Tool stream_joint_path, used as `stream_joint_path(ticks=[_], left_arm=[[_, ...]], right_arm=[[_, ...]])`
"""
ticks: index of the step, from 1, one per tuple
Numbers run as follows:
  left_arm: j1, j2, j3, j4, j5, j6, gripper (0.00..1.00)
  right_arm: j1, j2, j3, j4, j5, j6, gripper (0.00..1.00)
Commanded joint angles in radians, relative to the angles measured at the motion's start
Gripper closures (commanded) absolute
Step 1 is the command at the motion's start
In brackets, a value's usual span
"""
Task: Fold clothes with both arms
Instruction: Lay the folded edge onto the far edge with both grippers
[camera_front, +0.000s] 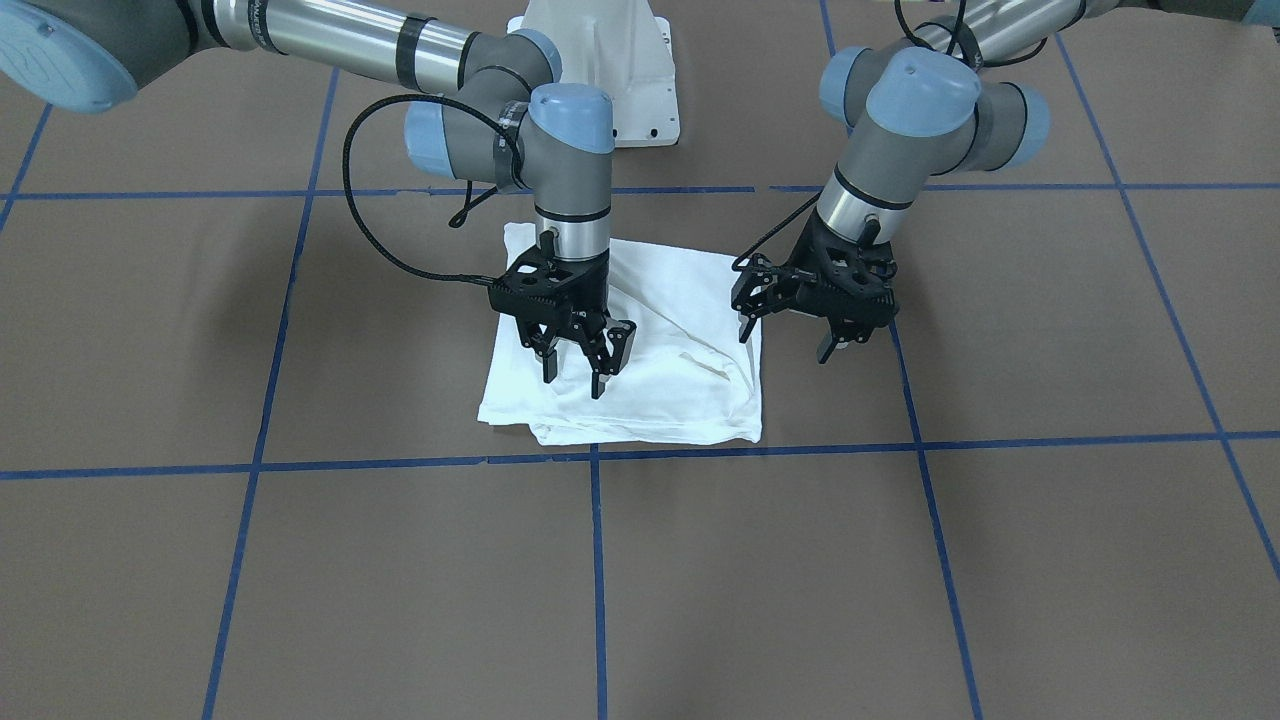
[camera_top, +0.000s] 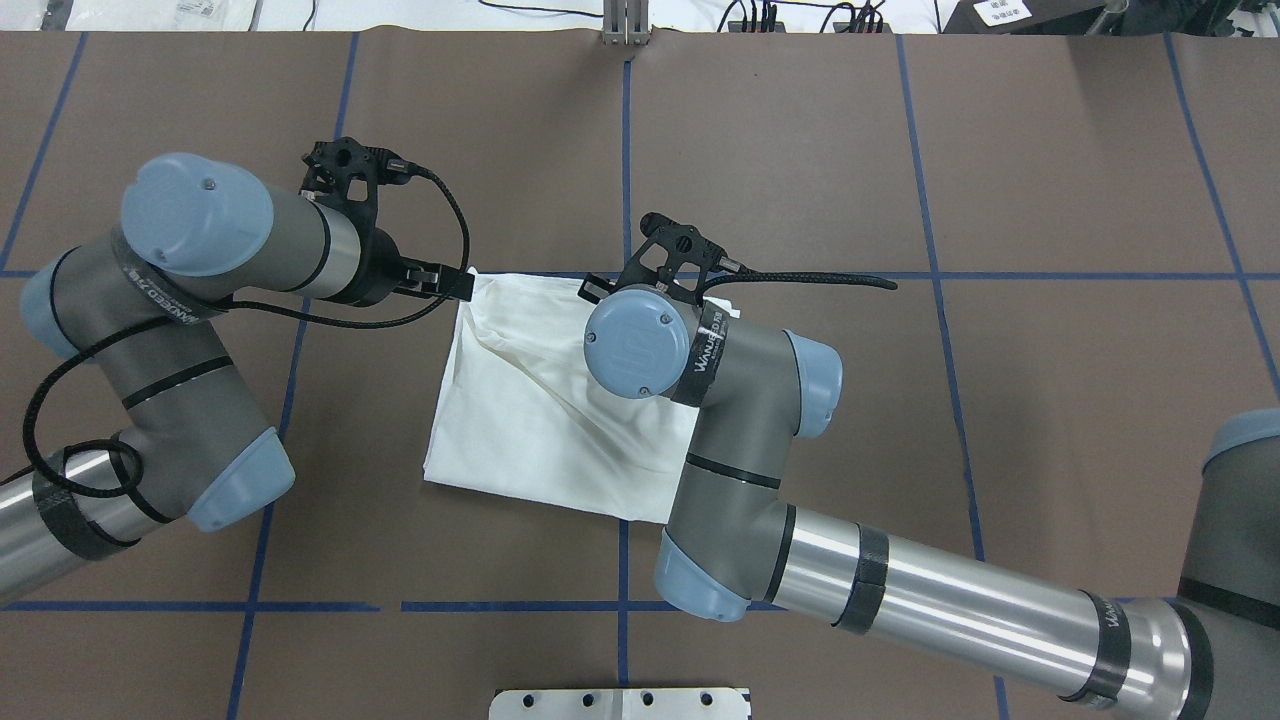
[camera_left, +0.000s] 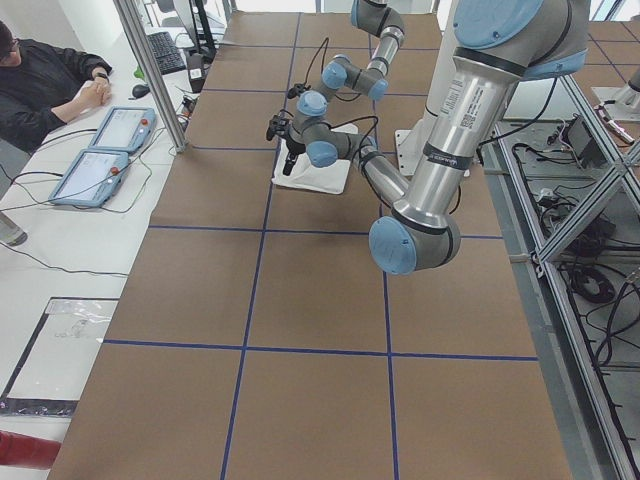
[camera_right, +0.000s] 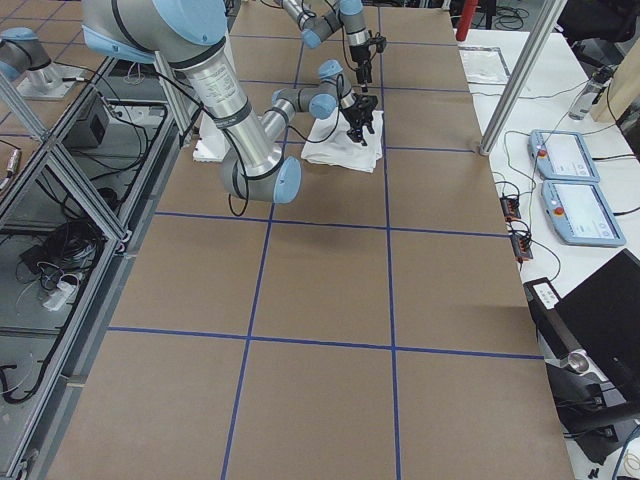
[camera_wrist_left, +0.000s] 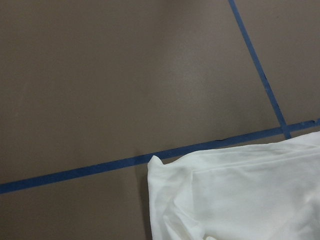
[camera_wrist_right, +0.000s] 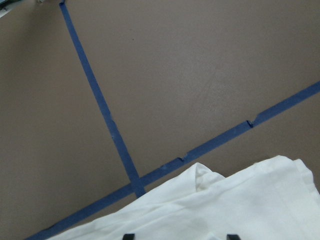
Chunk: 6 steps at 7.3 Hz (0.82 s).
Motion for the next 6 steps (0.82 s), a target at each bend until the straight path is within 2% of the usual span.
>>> stream_joint_path(ticks=[1, 5, 6], left_arm=[[-0.001, 0.002, 0.0, -0.002, -0.001, -0.003, 0.0], [-0.001, 0.006, -0.003, -0.002, -0.001, -0.006, 0.0], [-0.001, 0.006, -0.005, -0.002, -0.001, -0.006, 0.0]], right_arm=[[-0.012, 0.001, -0.005, -0.04, 0.009, -0.006, 0.32], [-0.006, 0.004, -0.008, -0.074, 0.02, -0.045, 0.32], [-0.008, 0.006, -0.01, -0.083, 0.021, -0.046, 0.34]])
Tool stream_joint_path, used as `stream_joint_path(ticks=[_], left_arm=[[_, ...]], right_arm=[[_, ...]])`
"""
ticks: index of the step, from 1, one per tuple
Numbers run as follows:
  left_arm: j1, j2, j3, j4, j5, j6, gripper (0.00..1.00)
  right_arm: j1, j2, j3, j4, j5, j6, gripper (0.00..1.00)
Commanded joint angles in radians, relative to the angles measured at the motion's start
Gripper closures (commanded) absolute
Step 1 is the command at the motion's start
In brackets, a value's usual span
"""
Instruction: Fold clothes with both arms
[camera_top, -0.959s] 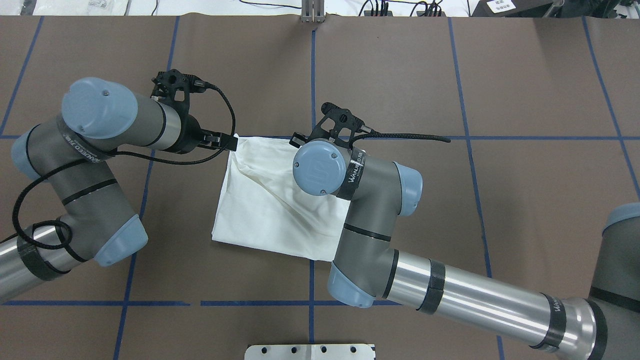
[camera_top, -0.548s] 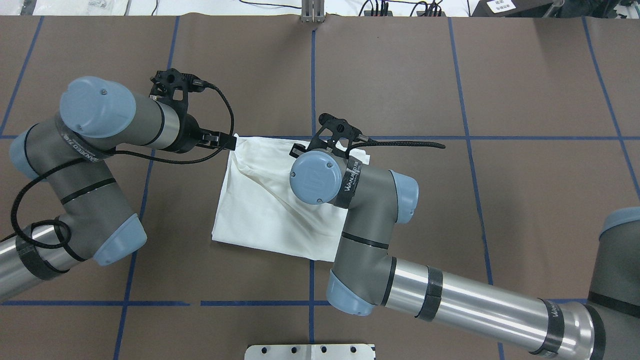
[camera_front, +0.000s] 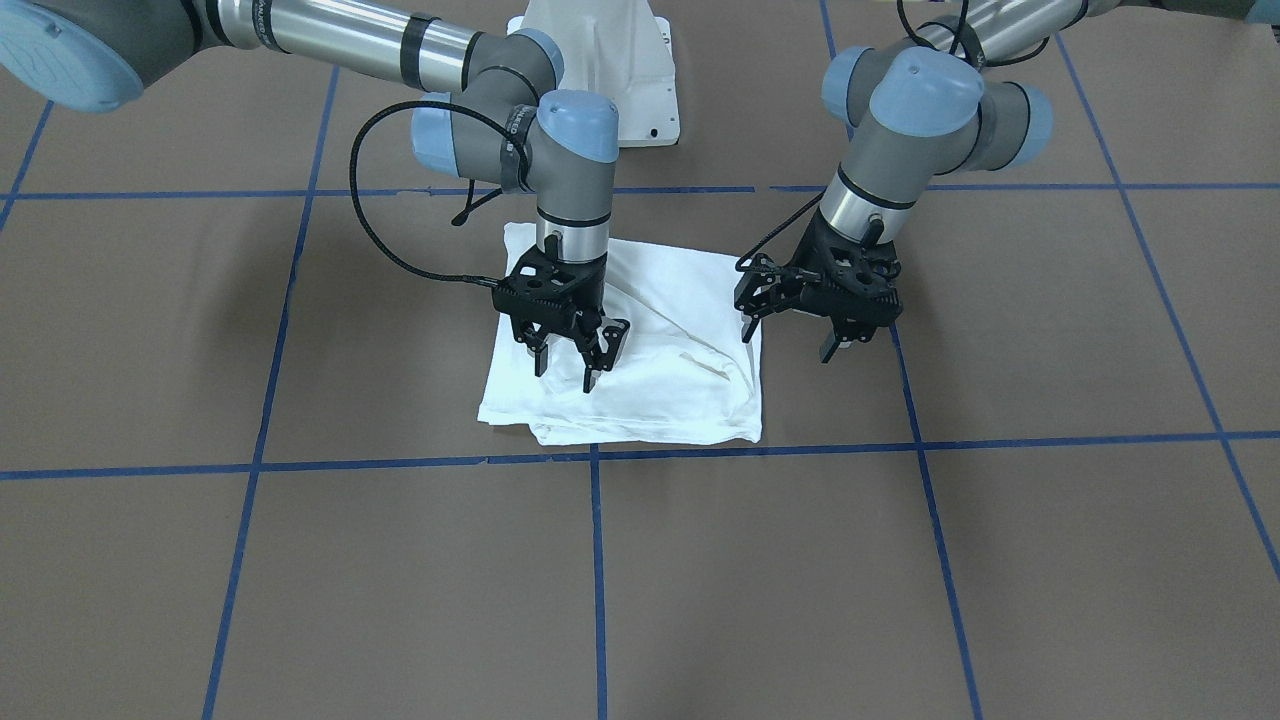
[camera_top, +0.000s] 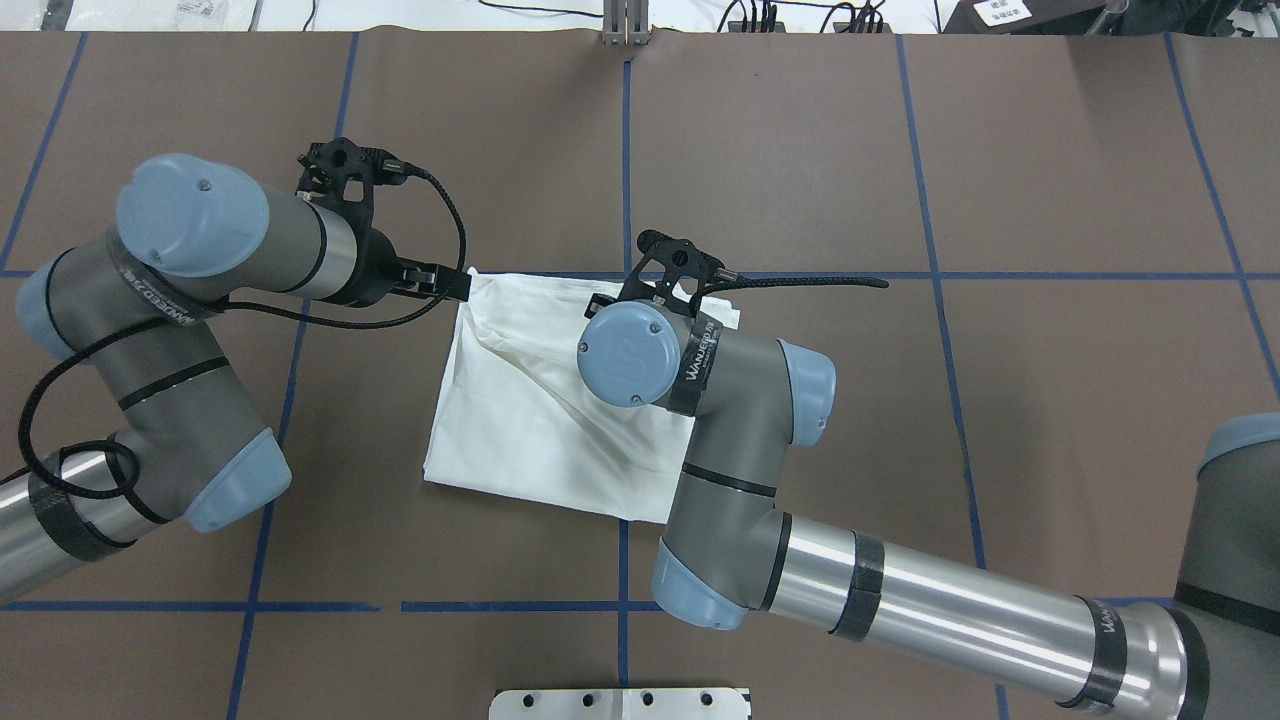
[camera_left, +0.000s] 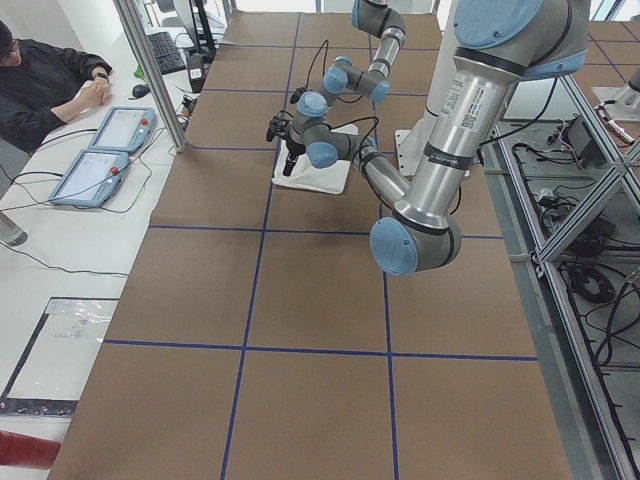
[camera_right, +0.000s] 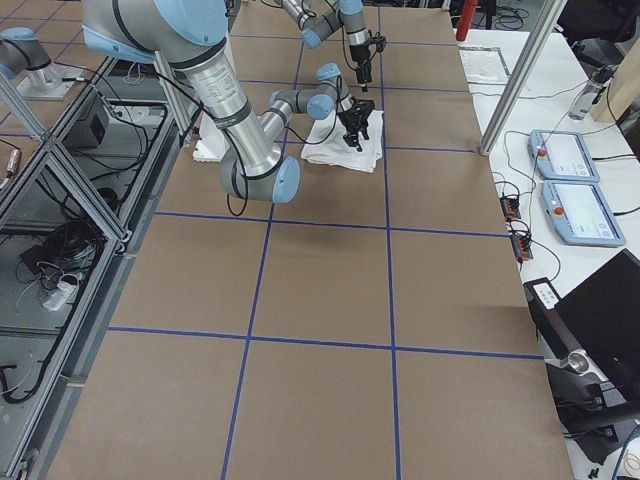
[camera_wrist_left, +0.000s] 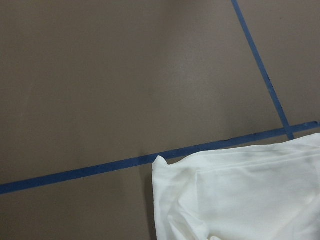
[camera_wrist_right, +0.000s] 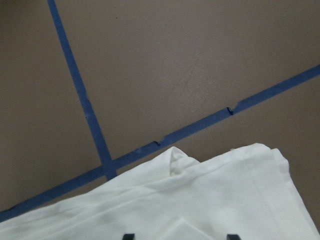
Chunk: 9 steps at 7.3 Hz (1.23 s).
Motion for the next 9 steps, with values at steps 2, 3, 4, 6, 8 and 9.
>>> stream_joint_path(ticks=[2, 3, 4, 6, 8, 9], left_arm=[[0.0, 0.002, -0.001, 0.0, 0.002, -0.002, 0.0], [0.0, 0.002, -0.001, 0.0, 0.0, -0.002, 0.0], [0.0, 0.002, -0.001, 0.0, 0.0, -0.002, 0.0], [0.0, 0.002, -0.001, 0.0, 0.0, -0.002, 0.0], [0.0, 0.003, -0.001, 0.0, 0.0, -0.003, 0.0], [0.0, 0.003, -0.001, 0.0, 0.002, -0.003, 0.0]], right_arm=[[0.005, 0.04, -0.035, -0.053, 0.013, -0.004, 0.42], [0.005, 0.047, -0.047, -0.058, 0.016, -0.004, 0.42], [0.005, 0.051, -0.069, -0.058, 0.016, -0.004, 0.42], [0.023, 0.105, -0.118, -0.072, 0.05, -0.008, 0.43], [0.023, 0.105, -0.124, -0.113, 0.051, -0.019, 0.47], [0.023, 0.105, -0.124, -0.133, 0.053, -0.02, 0.48]])
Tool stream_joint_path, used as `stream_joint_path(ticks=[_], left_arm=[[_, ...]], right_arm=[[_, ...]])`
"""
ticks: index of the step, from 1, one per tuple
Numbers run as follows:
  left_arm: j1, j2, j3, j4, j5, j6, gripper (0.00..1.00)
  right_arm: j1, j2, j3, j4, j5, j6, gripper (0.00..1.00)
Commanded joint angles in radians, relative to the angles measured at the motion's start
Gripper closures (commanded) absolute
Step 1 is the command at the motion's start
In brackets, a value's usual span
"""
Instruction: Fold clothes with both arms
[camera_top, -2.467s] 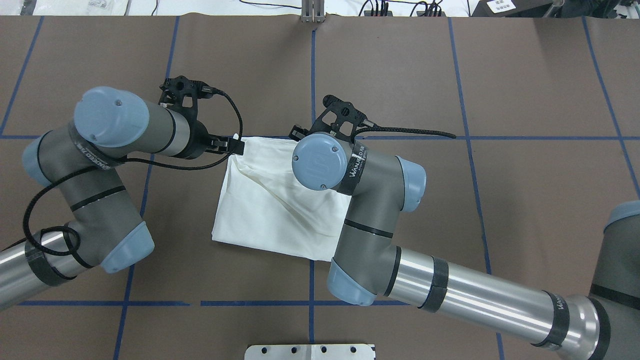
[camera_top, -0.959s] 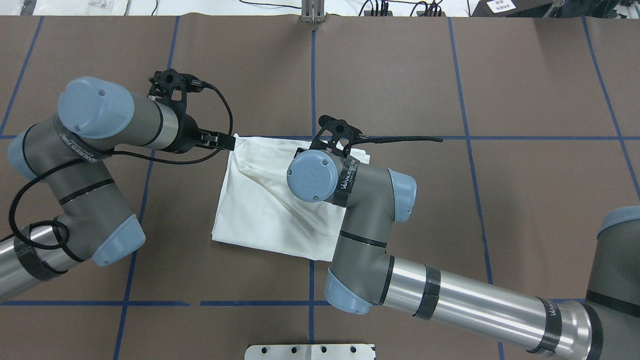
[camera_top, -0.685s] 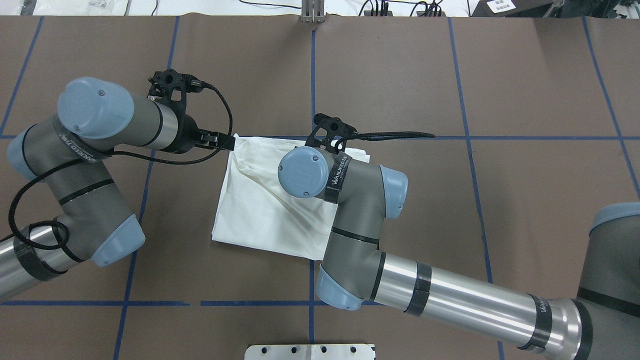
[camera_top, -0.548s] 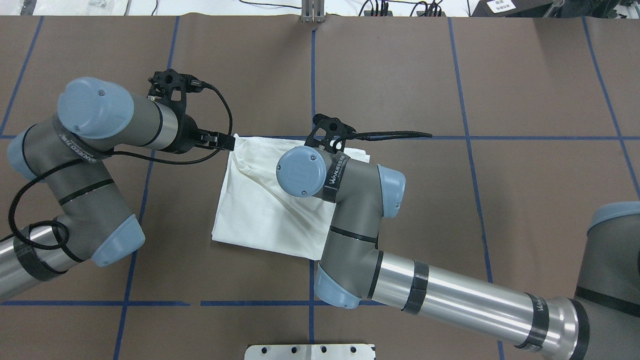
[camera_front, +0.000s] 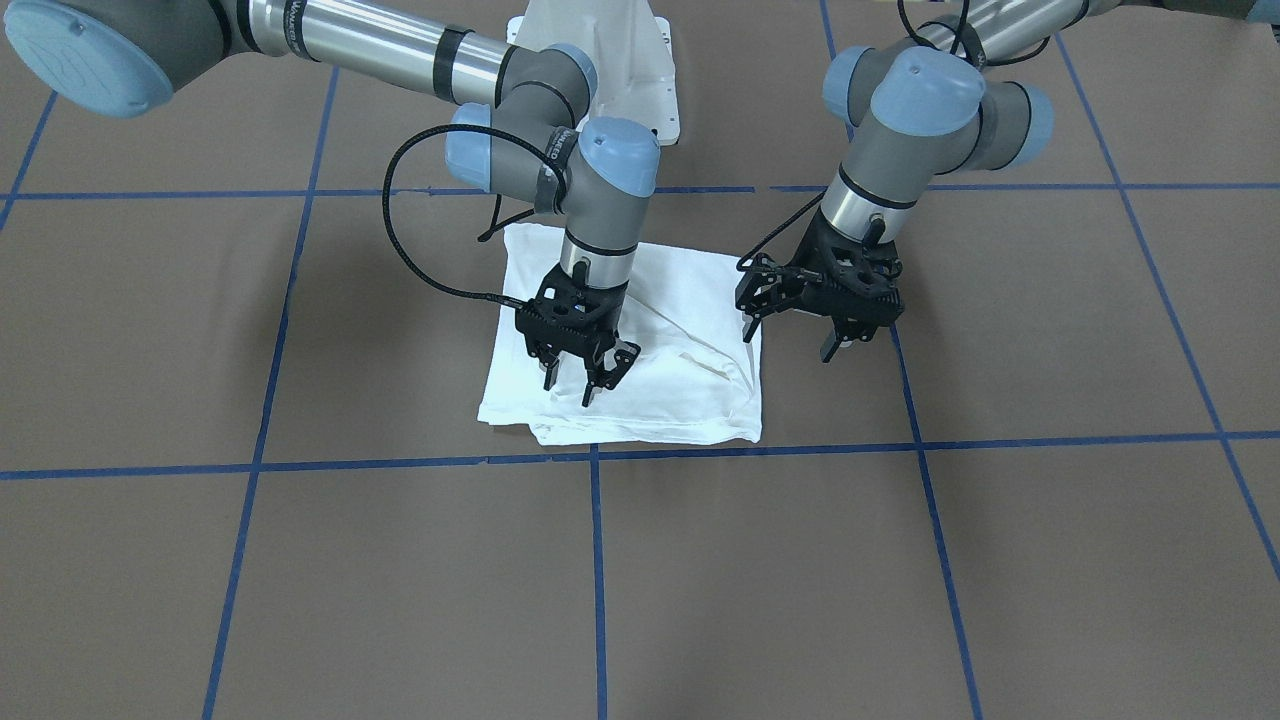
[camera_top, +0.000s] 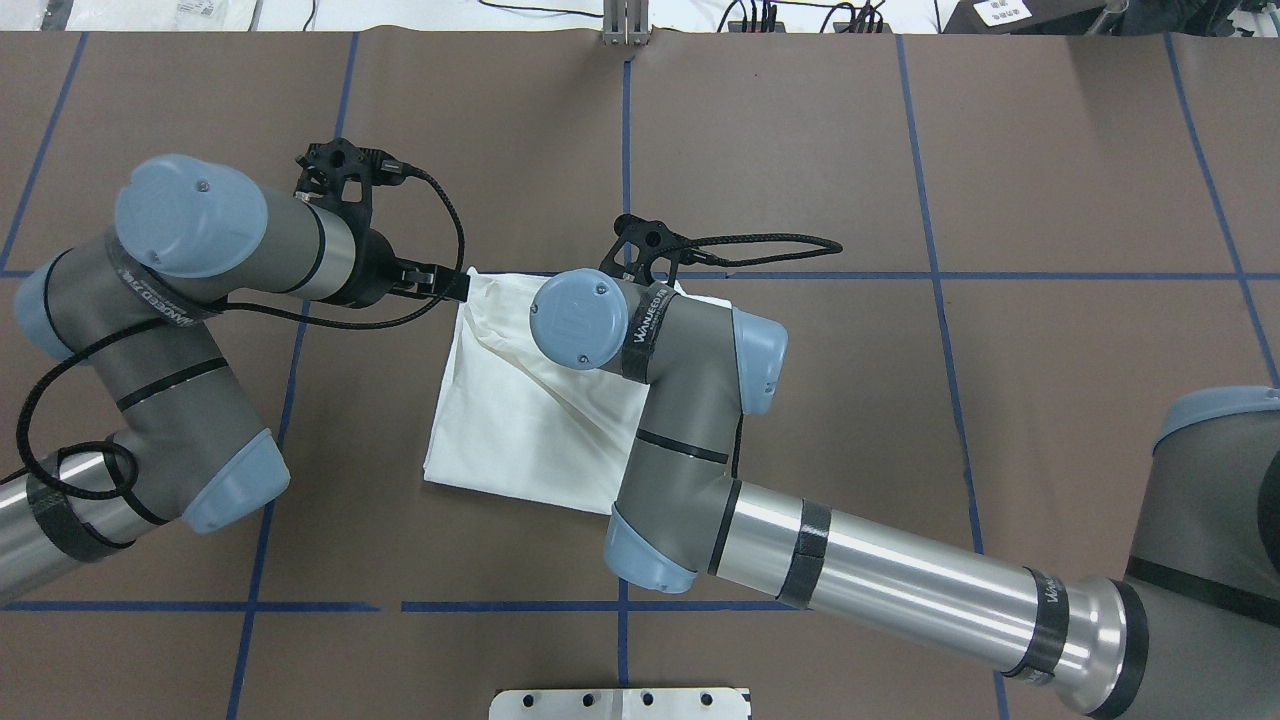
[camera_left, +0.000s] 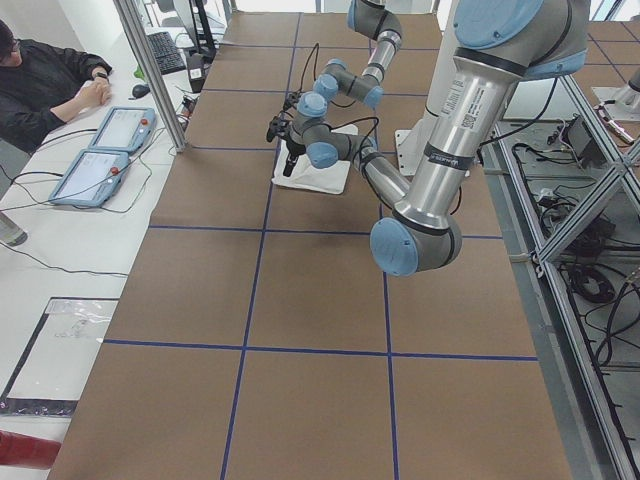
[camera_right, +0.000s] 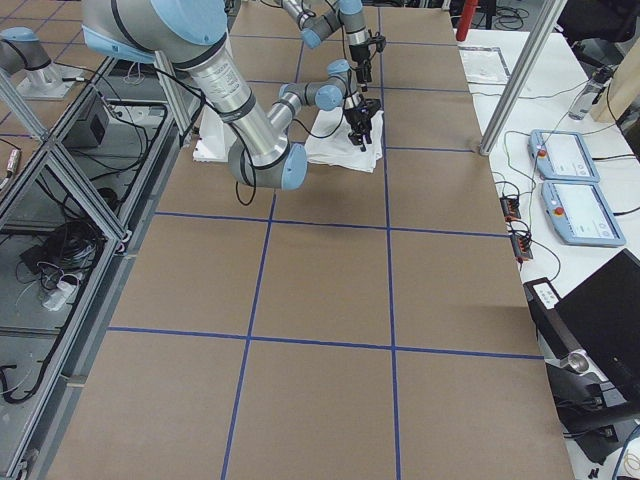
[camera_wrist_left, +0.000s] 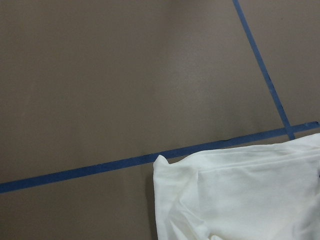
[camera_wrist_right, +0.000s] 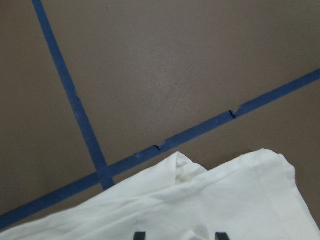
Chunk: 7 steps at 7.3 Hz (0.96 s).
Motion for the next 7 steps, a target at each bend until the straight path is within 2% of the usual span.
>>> stream_joint_path(ticks=[1, 2, 3, 4, 6, 7], left_arm=[[0.0, 0.001, 0.0, 0.0, 0.001, 0.0, 0.0], [0.0, 0.001, 0.0, 0.0, 0.001, 0.0, 0.0], [0.0, 0.001, 0.0, 0.0, 0.001, -0.002, 0.0], [0.0, -0.001, 0.0, 0.0, 0.001, -0.002, 0.0], [0.0, -0.001, 0.0, 0.0, 0.001, -0.003, 0.0], [0.0, -0.001, 0.0, 0.0, 0.001, -0.003, 0.0]], right_arm=[[0.001, 0.003, -0.001, -0.042, 0.013, -0.008, 0.5], [0.001, 0.003, -0.001, -0.044, 0.015, -0.009, 0.56], [0.001, 0.005, -0.001, -0.044, 0.015, -0.008, 0.74], [0.001, 0.006, 0.001, -0.042, 0.015, 0.003, 1.0], [0.002, 0.006, 0.005, -0.047, 0.015, 0.004, 1.0], [0.007, 0.006, 0.03, -0.086, 0.015, 0.004, 1.0]])
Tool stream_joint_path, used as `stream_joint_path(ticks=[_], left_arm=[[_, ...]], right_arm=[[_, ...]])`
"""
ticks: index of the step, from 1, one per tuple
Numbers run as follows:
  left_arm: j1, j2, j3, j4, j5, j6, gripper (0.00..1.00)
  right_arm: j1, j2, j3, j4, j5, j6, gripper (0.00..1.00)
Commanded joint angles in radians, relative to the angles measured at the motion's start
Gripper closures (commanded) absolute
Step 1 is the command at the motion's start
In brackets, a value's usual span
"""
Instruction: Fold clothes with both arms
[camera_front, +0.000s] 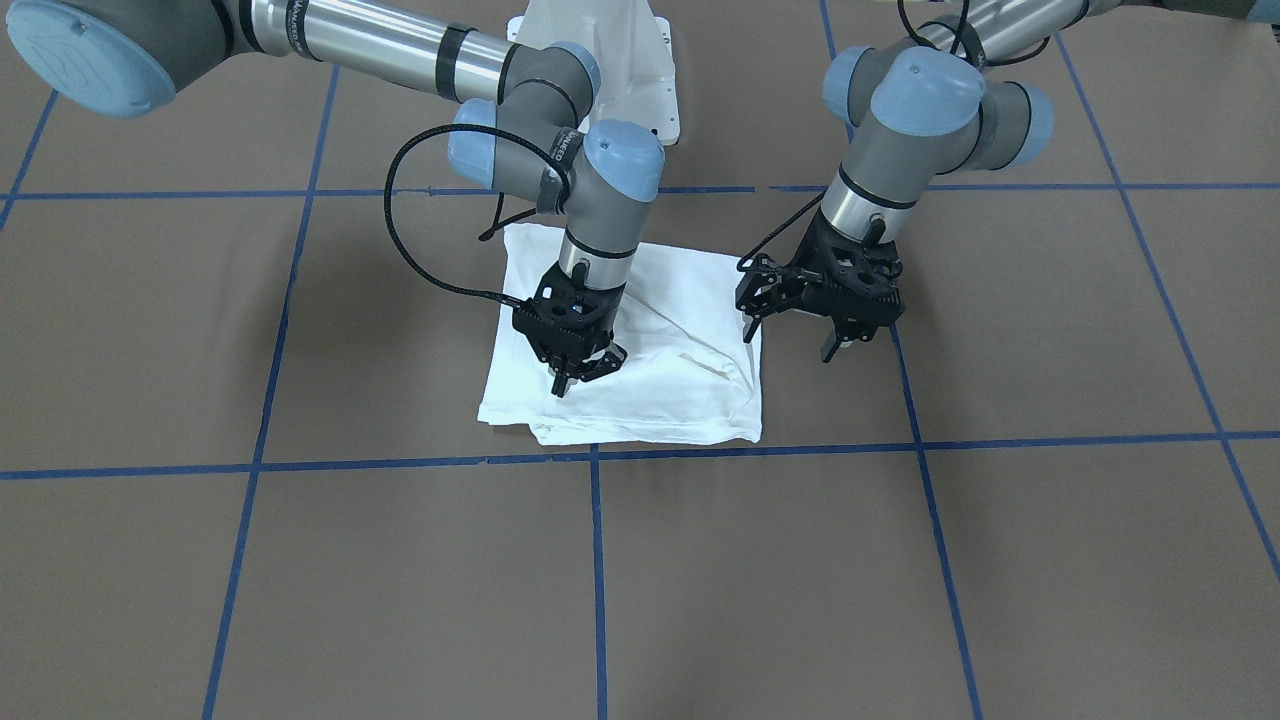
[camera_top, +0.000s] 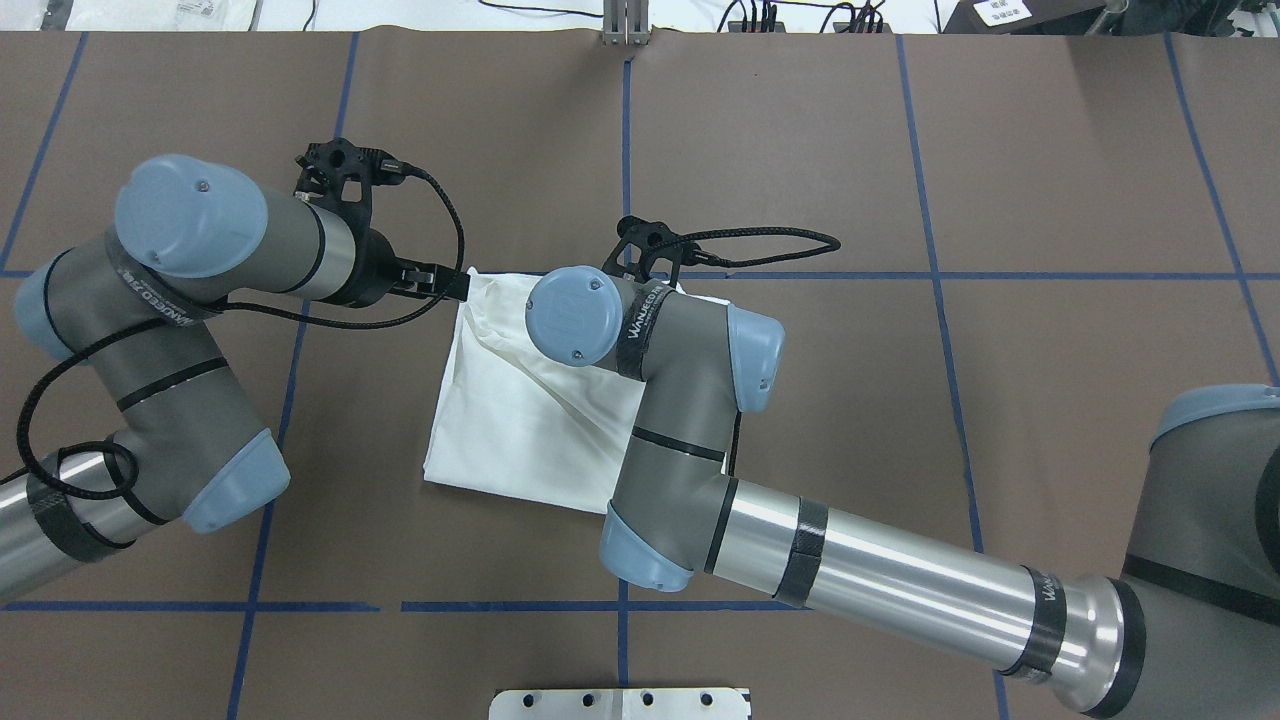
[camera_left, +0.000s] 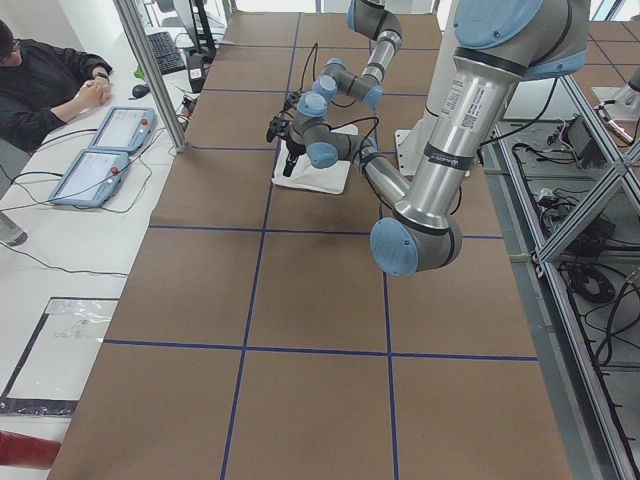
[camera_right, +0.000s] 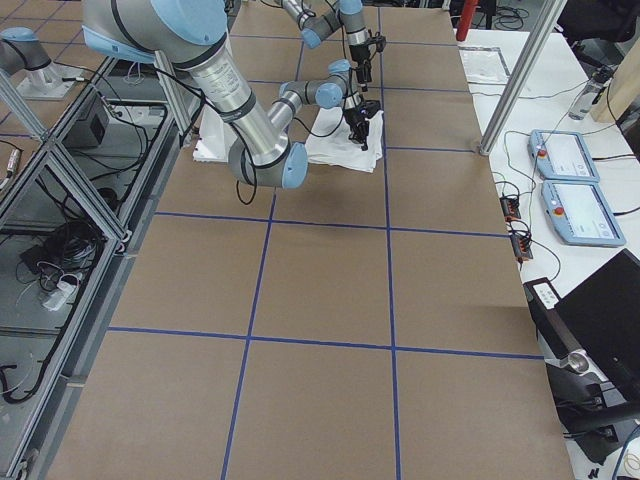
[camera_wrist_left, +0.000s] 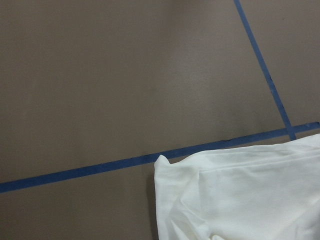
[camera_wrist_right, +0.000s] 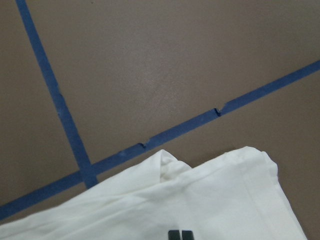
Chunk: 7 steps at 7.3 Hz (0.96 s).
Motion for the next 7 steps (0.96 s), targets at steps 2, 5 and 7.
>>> stream_joint_path(ticks=[2, 5, 7], left_arm=[[0.002, 0.0, -0.002, 0.0, 0.0, 0.0, 0.0], [0.0, 0.0, -0.002, 0.0, 0.0, 0.0, 0.0], [0.002, 0.0, -0.003, 0.0, 0.0, 0.0, 0.0]], right_arm=[[0.028, -0.004, 0.1, -0.184, 0.002, -0.001, 1.0], [0.031, -0.049, 0.1, -0.189, -0.008, -0.004, 1.0], [0.063, -0.049, 0.114, -0.189, -0.009, -0.022, 1.0]])
